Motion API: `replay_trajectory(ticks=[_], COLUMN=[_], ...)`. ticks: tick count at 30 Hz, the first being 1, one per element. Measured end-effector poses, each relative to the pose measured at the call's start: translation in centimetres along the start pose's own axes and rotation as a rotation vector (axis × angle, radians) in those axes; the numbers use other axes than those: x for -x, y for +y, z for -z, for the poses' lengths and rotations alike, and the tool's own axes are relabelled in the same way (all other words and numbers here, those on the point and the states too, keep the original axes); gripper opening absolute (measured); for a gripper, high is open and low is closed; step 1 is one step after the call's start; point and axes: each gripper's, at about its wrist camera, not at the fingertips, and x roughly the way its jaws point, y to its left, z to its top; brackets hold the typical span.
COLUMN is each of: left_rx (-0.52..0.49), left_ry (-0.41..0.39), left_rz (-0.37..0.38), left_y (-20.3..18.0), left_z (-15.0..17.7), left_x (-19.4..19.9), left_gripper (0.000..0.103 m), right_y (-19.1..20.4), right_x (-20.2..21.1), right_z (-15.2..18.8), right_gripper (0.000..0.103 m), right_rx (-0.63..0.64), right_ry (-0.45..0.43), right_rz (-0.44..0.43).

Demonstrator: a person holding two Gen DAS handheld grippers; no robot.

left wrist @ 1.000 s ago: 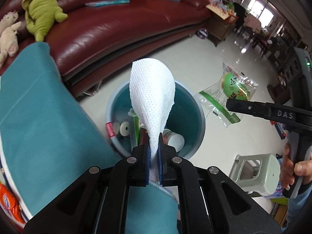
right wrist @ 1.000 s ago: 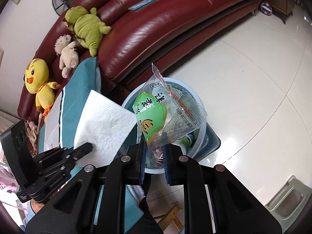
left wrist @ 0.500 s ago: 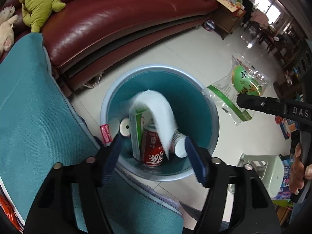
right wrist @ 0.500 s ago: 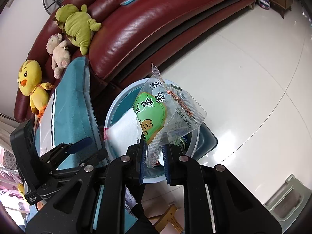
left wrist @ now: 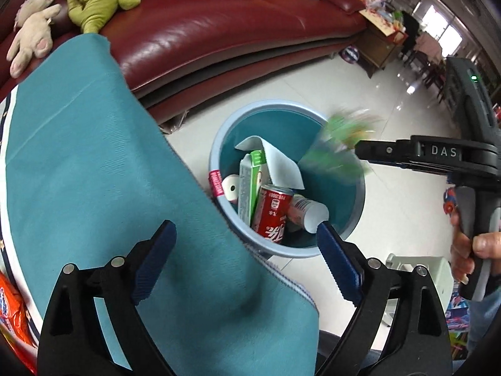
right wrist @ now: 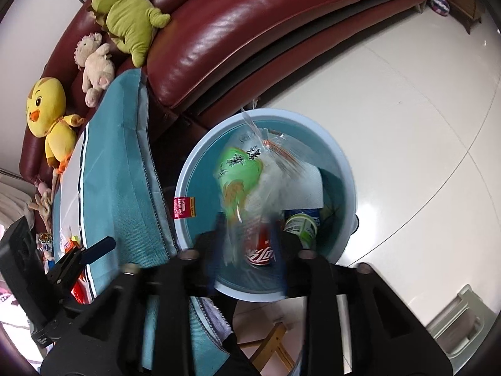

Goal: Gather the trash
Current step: 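Carry napkin and mooncake bag over the teal bin and open both tools, then move both open tools from the bin back over the table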

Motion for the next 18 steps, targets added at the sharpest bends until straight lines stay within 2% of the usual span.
replay_trajectory(ticks=[2, 4, 5, 6, 12, 18], left_rx=[0.008, 0.020, 0.026, 0.033, 0.072, 0.124], left_ry=[-0.006, -0.009, -0.008, -0.007, -0.027, -0.062], left_rz=[-0.002, -0.001, 0.000, 0.002, 0.004, -0.026], left_y=[0.5, 1.0, 1.2, 1.4, 3.2, 5.9], left_z=[0.2, 0.6, 0.8, 0.9, 2.4, 5.2], left_x=[0.4, 0.7, 0.8, 1.0, 2.5, 5.3], left_gripper=[0.092, 0.092, 0.092, 0.092, 0.093, 0.093], right_y=[0.4, 0.7, 0.8, 0.8, 1.9, 5.3], right_x=[-0.3, -0.4, -0.4, -0.5, -0.4, -0.7], right_z=[0.0, 0.1, 0.1, 0.2, 1.0, 2.5], right_gripper=[0.059, 0.062, 0.071, 0.074, 0.078, 0.078], right_rx=[-0.004, -0.008, -0.014, -0.022, -0.030, 0.018], right_ry=[0.006, 0.013, 0.020, 0.025, 0.052, 0.078], right_rz=[0.008, 0.014, 0.018, 0.024, 0.057, 0.054])
